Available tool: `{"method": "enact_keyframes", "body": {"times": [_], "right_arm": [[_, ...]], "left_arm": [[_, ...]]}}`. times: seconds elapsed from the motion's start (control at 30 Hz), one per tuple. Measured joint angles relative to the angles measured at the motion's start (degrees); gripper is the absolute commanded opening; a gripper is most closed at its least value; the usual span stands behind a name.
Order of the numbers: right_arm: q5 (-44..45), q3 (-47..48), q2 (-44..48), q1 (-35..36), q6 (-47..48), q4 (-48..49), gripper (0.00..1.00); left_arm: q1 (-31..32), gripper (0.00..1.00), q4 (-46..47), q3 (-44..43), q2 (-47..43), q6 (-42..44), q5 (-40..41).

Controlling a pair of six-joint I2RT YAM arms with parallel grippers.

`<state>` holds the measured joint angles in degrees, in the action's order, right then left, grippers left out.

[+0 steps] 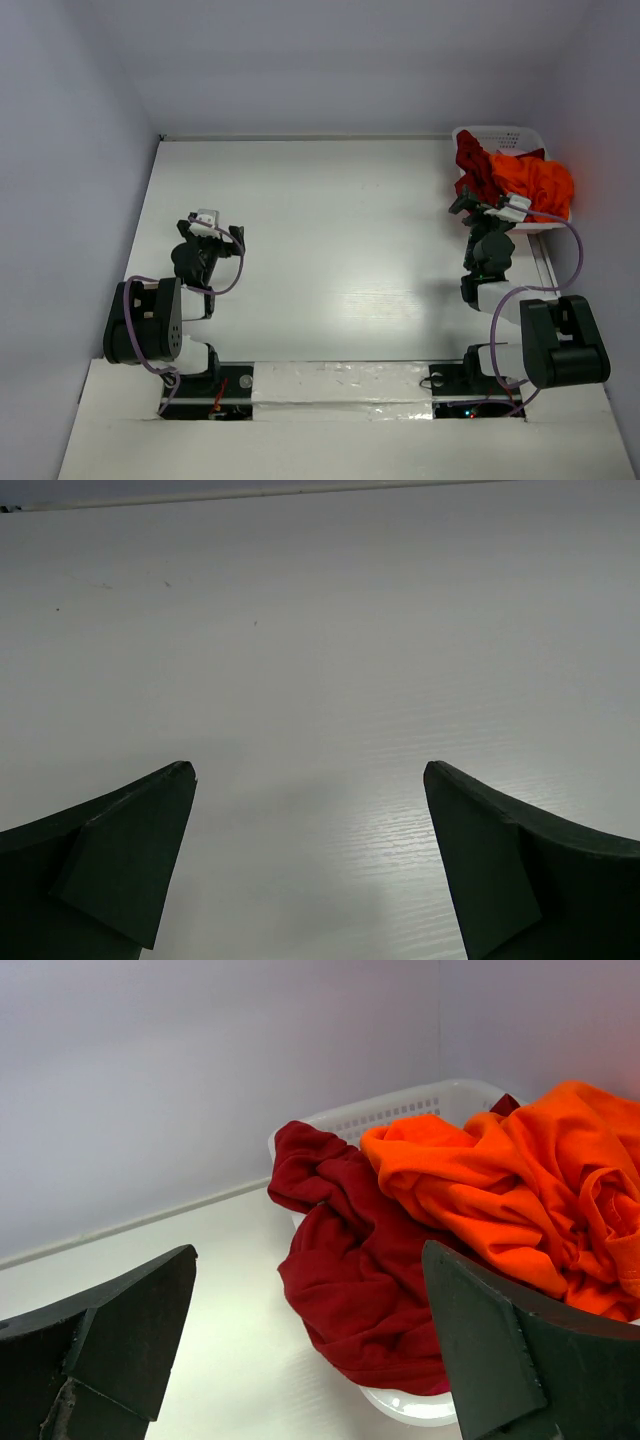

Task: Fold and stack the t-shirts
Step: Grab the tshirt from the pile

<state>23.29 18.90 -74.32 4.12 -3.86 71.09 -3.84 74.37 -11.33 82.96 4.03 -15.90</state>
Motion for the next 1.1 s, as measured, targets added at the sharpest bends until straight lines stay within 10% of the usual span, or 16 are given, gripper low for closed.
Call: {"method": "enact_keyframes", "body": {"times": [0.73,0.9,1.1], "right_arm": [[0.22,-0.42,0.24,0.00,-0.17,0.13,1.00],[0.39,-1.84,0.57,0.00,0.02,0.74,1.00],[0.39,-2.16,1.33,0.00,-0.02,1.38,1.00]], "left_arm": [[1.95,0.99,-2.27,-1.16,-0.92,-0.07,4.00],[6.75,0.99,-33.00,-28.44,-3.82,-8.79,15.39],[7.54,0.99,-40.41,-42.77,-6.67,-21.00,11.17]]}}
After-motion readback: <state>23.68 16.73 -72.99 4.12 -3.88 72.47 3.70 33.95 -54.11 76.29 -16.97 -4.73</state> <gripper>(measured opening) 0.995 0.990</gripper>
